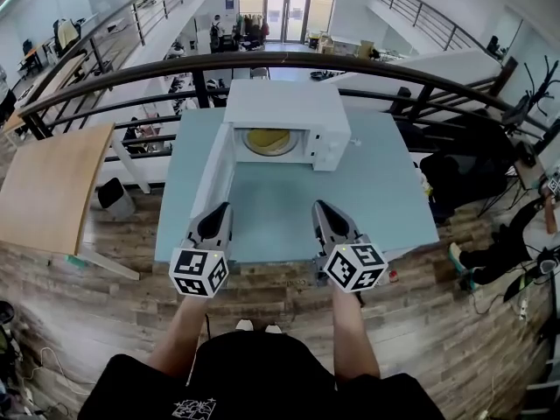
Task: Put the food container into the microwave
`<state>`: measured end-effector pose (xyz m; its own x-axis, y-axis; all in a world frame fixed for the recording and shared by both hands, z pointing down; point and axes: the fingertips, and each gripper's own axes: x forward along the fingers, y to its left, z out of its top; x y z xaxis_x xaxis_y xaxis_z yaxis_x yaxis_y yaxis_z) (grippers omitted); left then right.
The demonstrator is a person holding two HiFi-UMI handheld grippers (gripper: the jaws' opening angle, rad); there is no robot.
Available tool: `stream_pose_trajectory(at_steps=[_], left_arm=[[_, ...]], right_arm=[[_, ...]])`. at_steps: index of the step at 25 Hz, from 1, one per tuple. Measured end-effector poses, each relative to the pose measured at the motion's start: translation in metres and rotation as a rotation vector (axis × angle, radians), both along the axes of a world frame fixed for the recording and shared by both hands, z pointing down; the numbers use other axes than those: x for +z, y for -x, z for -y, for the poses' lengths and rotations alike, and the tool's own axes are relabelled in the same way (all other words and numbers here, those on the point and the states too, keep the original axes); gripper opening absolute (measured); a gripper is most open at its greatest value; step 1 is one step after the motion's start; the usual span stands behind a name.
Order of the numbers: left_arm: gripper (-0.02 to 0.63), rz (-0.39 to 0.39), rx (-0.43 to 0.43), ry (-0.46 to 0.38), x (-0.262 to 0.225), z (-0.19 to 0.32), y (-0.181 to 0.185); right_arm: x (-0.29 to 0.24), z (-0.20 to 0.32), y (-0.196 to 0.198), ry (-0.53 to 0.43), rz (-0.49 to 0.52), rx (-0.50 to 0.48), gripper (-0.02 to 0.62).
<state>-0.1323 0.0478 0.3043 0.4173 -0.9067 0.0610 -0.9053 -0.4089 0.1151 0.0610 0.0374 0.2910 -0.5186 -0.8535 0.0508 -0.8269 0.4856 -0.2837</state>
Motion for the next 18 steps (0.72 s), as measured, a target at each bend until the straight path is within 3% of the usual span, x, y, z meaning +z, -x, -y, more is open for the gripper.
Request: stream_pose_trajectory(at_steps=[4, 18], left_arm=[[0.008, -0.001, 0.009, -0.001, -0.003, -0.001, 0.010], [0.008, -0.017, 0.038, 0.002, 0.001, 0.003, 0.025]], right_arm=[[-0.003, -0.006, 0.003, -0.021, -0.043, 0.031, 0.006], [-0.003, -0.014, 0.007, -0.024, -0.050, 0.081, 0.007]])
